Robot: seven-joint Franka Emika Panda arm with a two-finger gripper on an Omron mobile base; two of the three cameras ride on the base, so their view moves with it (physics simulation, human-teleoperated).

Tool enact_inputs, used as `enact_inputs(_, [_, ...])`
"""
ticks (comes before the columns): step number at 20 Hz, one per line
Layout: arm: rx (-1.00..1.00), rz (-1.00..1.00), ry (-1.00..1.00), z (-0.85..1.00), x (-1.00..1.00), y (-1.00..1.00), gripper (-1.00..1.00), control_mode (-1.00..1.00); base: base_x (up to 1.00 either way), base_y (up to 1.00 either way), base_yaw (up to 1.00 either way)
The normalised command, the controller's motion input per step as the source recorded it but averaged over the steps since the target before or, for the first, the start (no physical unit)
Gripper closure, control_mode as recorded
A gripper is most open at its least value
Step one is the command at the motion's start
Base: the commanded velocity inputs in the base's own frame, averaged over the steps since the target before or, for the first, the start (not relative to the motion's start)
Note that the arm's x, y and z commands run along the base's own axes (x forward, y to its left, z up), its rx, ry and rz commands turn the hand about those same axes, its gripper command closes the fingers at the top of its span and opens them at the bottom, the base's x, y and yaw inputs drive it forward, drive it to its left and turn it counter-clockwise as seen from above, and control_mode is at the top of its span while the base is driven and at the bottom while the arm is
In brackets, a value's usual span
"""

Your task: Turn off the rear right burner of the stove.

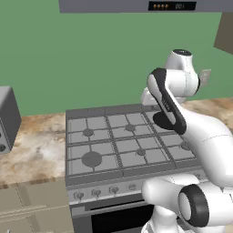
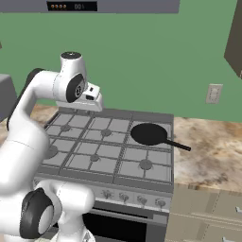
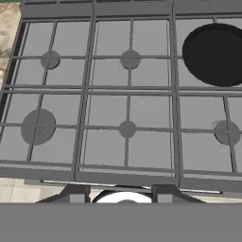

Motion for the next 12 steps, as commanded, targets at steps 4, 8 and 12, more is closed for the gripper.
enact_inputs(4, [0.0,0.0,-0.01,-0.07,-0.33,-0.14,-1.0,-1.0,0.0,0.0,0.0])
enact_inputs(8, [0.02,0.0,-0.05,-0.16,-0.54,-0.46,-1.0,-1.0,0.0,0.0,0.0])
enact_inputs(12, [0.02,0.02,-0.08,-0.2,-0.53,-0.68,-1.0,-1.0,0.0,0.0,0.0])
